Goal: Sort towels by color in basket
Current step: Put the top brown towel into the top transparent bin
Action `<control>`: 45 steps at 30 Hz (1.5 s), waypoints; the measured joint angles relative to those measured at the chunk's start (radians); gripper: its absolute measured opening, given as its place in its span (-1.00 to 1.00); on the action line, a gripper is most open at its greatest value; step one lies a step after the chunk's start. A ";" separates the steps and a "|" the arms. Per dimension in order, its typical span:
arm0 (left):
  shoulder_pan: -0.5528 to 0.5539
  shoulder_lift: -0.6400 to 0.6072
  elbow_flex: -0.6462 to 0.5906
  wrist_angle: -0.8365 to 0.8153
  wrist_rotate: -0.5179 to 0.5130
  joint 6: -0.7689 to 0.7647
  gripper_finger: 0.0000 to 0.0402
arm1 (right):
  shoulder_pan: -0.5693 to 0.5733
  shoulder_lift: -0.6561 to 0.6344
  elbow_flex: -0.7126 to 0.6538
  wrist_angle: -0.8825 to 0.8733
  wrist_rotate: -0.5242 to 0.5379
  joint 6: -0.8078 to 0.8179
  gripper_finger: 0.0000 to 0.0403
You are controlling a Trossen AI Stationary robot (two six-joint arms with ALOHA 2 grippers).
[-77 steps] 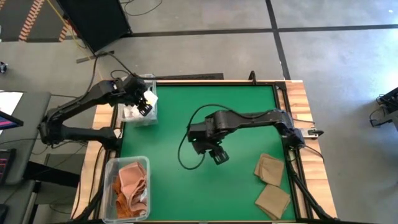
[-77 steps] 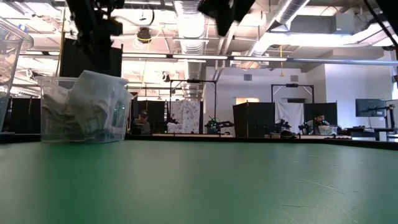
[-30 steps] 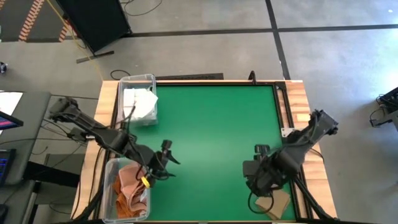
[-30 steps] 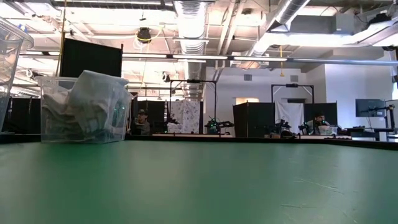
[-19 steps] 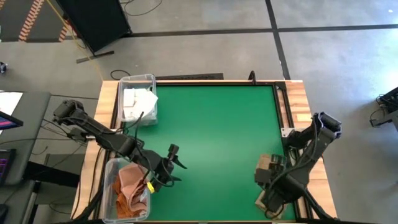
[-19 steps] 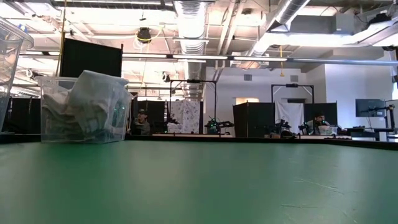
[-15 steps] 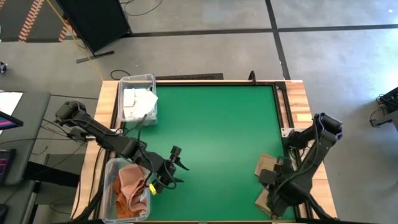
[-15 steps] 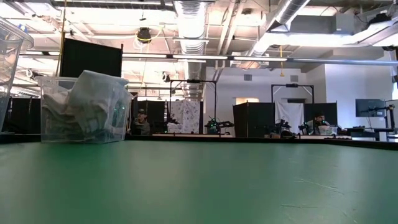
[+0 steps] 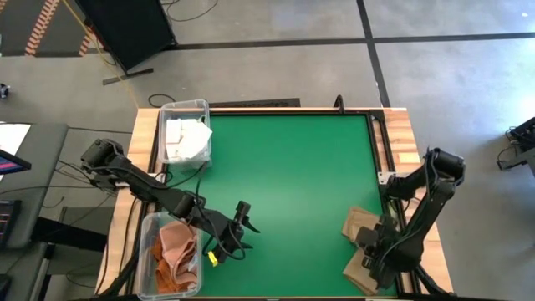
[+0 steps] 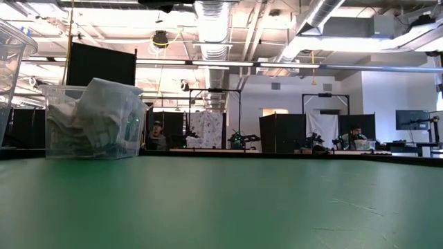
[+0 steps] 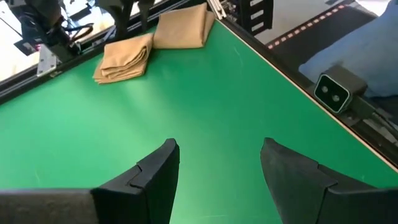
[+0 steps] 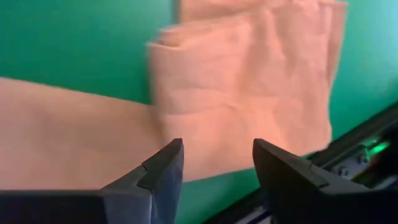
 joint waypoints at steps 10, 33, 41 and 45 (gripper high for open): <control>0.000 0.000 0.000 0.005 0.000 -0.009 0.07 | -0.011 -0.120 -0.253 0.302 0.011 0.038 0.12; 0.000 0.000 -0.002 -0.042 -0.029 -0.050 0.07 | -0.316 -0.139 -0.367 0.557 0.101 -0.465 -0.84; 0.000 -0.015 -0.004 -0.144 -0.197 -0.109 0.07 | -0.478 -0.131 -0.373 0.790 0.192 -0.755 -0.84; -0.007 -0.044 -0.004 -0.204 -0.246 -0.136 0.07 | -0.573 -0.129 -0.376 0.911 0.195 -0.926 -0.84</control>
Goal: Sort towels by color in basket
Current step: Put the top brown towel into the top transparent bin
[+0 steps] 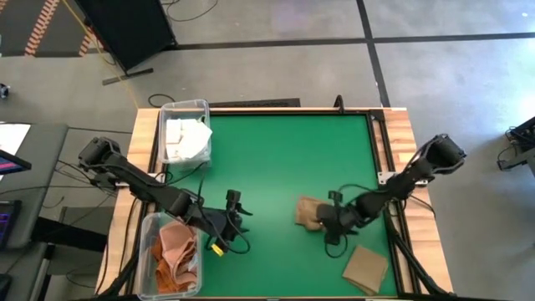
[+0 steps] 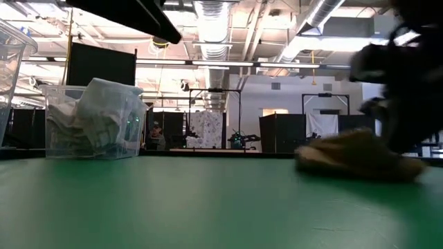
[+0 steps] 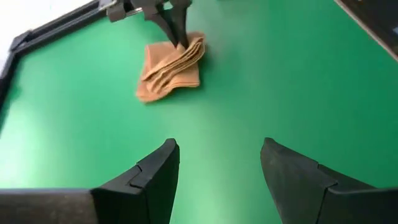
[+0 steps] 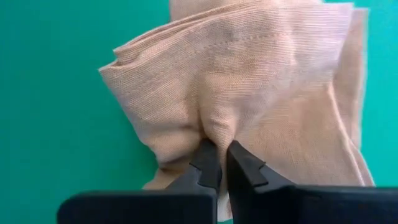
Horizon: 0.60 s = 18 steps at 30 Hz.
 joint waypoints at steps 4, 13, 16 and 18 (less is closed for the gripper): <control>-0.011 -0.054 0.000 -0.077 -0.070 -0.034 0.07 | -0.098 0.000 0.002 0.133 0.000 -0.172 -0.84; -0.050 -0.244 0.000 -0.201 -0.158 -0.104 0.07 | -0.301 -0.002 0.003 0.490 -0.039 -0.502 -0.84; -0.058 -0.309 0.000 -0.251 -0.161 -0.146 0.07 | -0.355 -0.003 0.004 0.593 -0.083 -0.568 -0.84; -0.061 -0.346 0.000 -0.293 -0.161 -0.179 0.07 | -0.386 -0.003 0.005 0.651 -0.097 -0.604 -0.84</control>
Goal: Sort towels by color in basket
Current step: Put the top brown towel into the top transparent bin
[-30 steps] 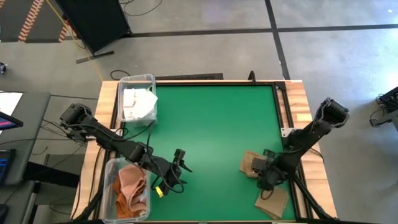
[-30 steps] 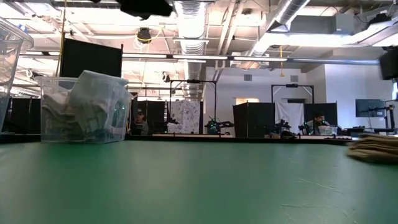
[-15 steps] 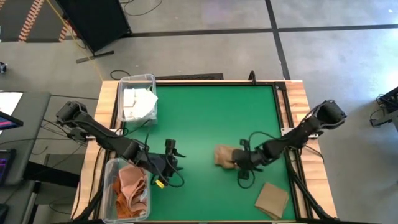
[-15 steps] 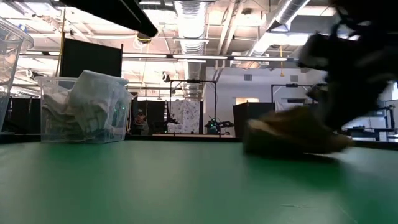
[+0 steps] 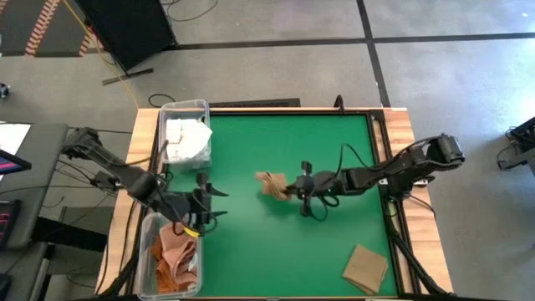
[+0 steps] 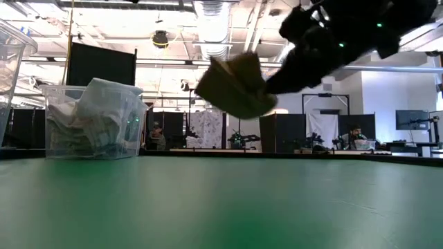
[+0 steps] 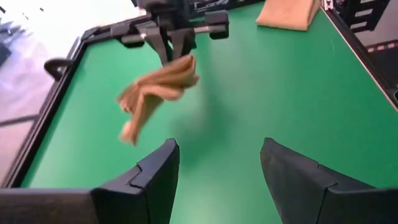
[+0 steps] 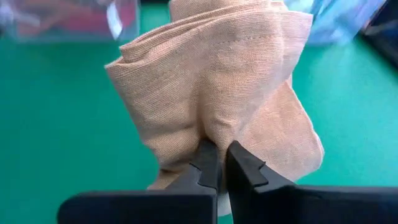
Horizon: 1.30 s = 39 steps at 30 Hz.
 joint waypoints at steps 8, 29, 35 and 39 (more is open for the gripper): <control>0.000 -0.082 0.000 -0.161 -0.005 -0.117 0.07 | -0.093 0.012 0.090 0.115 -0.105 -0.116 -0.84; -0.008 -0.148 0.002 -0.607 -0.073 -0.383 0.07 | -0.310 0.499 0.794 0.065 -0.410 -0.208 -0.84; -0.020 -0.196 0.002 -0.684 -0.088 -0.452 0.07 | -0.335 0.650 1.000 0.029 -0.439 -0.207 -0.84; -0.021 -0.215 0.002 -0.742 -0.082 -0.508 0.07 | -0.355 0.735 1.126 0.017 -0.452 -0.188 -0.83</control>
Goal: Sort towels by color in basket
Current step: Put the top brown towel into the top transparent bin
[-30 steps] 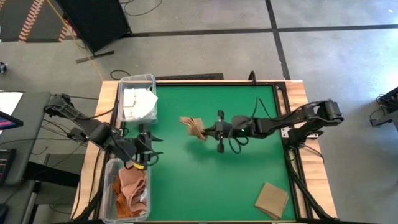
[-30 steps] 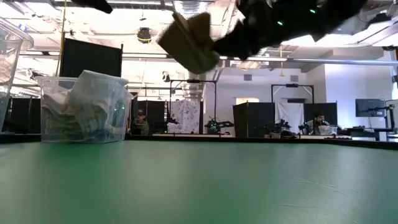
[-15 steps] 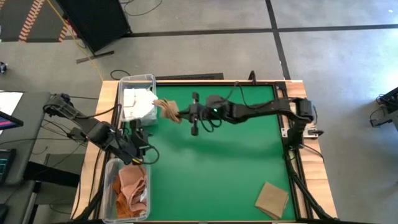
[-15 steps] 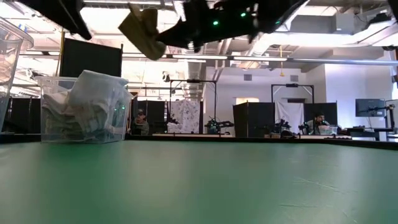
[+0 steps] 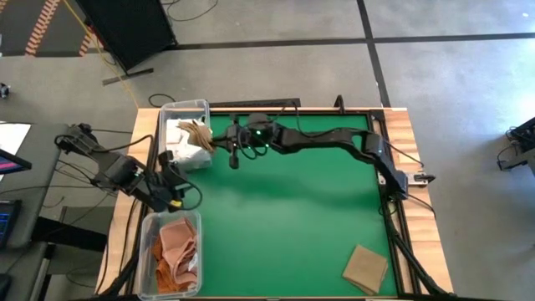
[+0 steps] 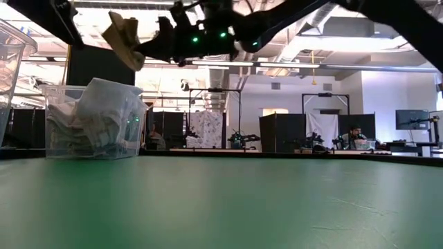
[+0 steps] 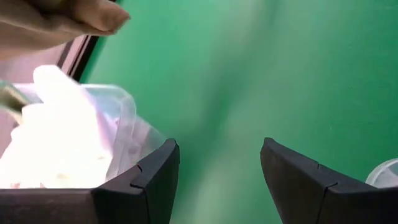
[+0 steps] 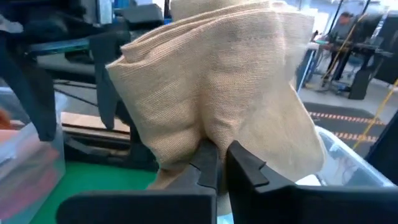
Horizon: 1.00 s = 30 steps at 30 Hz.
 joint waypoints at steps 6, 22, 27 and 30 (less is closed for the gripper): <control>0.000 -0.008 0.000 -0.017 0.037 -0.047 0.07 | -0.028 0.134 0.173 -0.003 -0.061 0.068 -0.82; -0.001 -0.006 0.000 -0.009 0.061 -0.094 0.07 | -0.071 0.360 0.513 -0.204 -0.105 0.124 -0.77; -0.001 -0.006 0.000 -0.009 0.067 -0.098 0.07 | -0.085 0.360 0.513 -0.236 -0.103 0.113 -0.55; -0.001 -0.006 0.000 -0.007 0.068 -0.100 0.07 | -0.089 0.360 0.513 -0.237 -0.103 0.110 -0.30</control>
